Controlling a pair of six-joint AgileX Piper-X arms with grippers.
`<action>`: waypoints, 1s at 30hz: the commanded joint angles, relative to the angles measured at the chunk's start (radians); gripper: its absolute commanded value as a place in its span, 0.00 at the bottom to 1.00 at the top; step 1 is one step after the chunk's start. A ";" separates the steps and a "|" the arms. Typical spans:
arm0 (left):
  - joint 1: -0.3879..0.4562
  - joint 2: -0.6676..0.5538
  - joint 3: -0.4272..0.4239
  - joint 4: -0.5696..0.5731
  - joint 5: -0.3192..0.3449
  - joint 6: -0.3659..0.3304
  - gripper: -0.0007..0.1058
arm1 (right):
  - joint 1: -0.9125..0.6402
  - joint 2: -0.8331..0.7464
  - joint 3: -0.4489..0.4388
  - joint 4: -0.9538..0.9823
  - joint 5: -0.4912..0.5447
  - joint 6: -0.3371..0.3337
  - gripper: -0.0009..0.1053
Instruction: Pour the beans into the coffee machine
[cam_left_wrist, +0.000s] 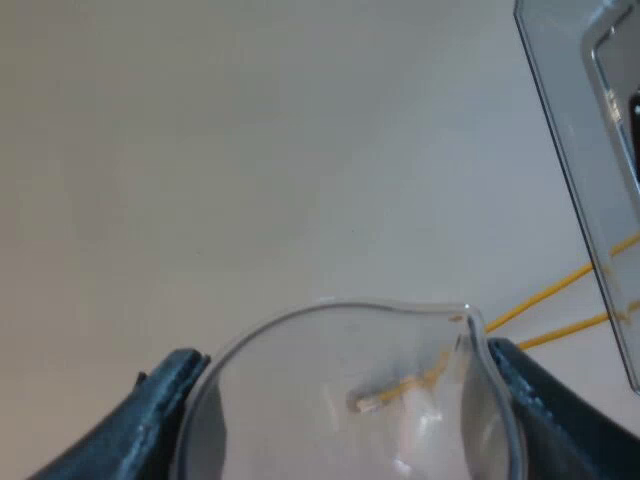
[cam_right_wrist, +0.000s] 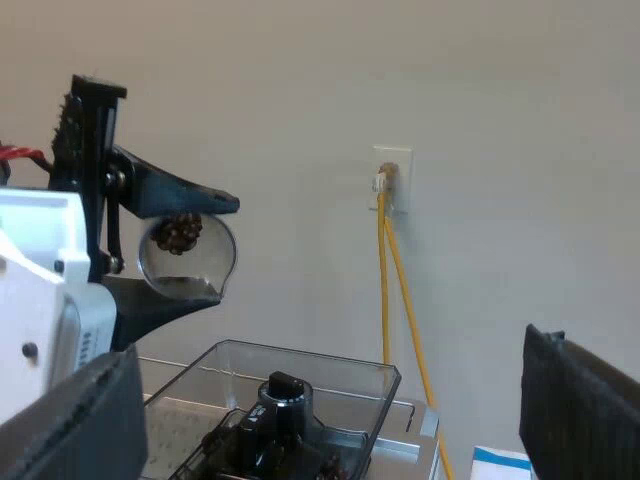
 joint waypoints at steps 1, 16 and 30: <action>-0.006 0.012 -0.010 -0.021 -0.012 0.022 0.01 | -0.004 -0.007 -0.010 -0.007 -0.007 -0.001 0.74; -0.006 0.031 -0.010 -0.021 -0.010 0.272 0.01 | -0.004 -0.007 -0.010 -0.007 -0.007 -0.001 0.74; -0.006 0.031 -0.010 -0.021 0.022 0.334 0.01 | -0.004 -0.007 -0.010 -0.007 -0.007 -0.001 0.74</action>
